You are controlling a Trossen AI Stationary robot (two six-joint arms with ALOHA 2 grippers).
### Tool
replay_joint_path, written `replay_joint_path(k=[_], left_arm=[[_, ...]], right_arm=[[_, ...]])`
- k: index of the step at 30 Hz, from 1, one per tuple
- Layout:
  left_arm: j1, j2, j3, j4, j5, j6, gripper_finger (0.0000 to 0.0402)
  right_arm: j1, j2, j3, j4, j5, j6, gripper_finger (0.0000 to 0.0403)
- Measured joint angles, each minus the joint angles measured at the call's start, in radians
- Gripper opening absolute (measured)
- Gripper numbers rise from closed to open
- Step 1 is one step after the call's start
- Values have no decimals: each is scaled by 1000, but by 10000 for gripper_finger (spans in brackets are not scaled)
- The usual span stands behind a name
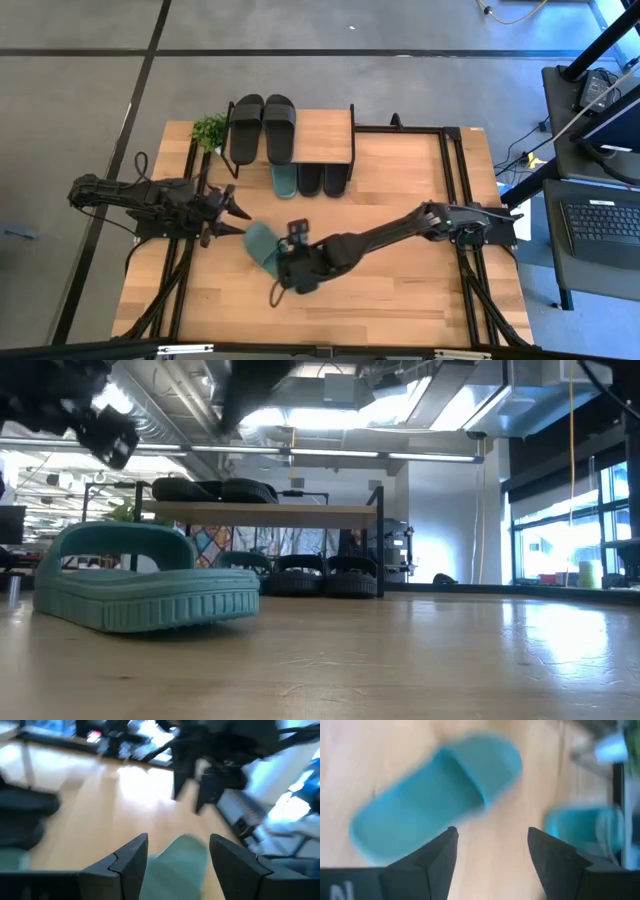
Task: Pick and place slides into the shelf
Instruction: Put the blue slipper under the shelf
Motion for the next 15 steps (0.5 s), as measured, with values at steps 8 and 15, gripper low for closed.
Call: replay_joint_path(k=[8,15], left_arm=[[-18,0,2,246,80,-8,204],[-41,0,2,276,82,-8,204]], right_arm=[[20,-152,-3,-378,12,193,221],[20,-230,-4,-426,20,165,204]])
